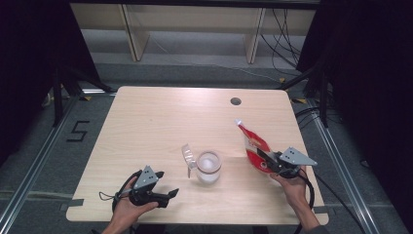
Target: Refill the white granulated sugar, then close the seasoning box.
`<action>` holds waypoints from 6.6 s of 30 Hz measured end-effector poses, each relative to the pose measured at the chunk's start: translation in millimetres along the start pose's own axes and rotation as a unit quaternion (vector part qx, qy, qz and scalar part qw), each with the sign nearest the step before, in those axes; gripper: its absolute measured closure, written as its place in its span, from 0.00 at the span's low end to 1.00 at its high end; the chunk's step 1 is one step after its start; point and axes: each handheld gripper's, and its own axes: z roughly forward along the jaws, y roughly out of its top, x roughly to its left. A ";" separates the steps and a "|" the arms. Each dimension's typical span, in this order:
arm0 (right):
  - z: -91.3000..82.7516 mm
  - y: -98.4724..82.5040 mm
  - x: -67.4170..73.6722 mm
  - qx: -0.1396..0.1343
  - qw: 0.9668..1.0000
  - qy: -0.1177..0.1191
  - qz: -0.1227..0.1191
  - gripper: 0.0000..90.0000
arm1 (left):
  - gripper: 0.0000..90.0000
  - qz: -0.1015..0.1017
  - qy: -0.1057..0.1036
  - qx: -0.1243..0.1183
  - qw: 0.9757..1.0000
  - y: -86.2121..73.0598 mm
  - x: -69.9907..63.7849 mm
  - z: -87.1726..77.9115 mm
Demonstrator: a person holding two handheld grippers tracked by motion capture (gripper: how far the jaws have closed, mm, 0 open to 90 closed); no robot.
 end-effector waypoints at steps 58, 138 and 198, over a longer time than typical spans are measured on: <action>-34.3 8.5 12.7 0.013 0.997 -0.044 0.064 0.39 | 0.20 -0.002 -0.001 0.003 1.000 -0.2 1.3 -1.7; -66.1 -6.9 38.8 0.117 0.990 -0.030 0.066 0.29 | 0.34 -0.024 -0.032 -0.040 0.998 26.1 -9.4 -9.1; -59.9 -5.6 39.8 0.117 0.991 -0.018 0.059 0.30 | 0.99 0.024 -0.026 -0.079 0.996 58.9 -24.1 -2.8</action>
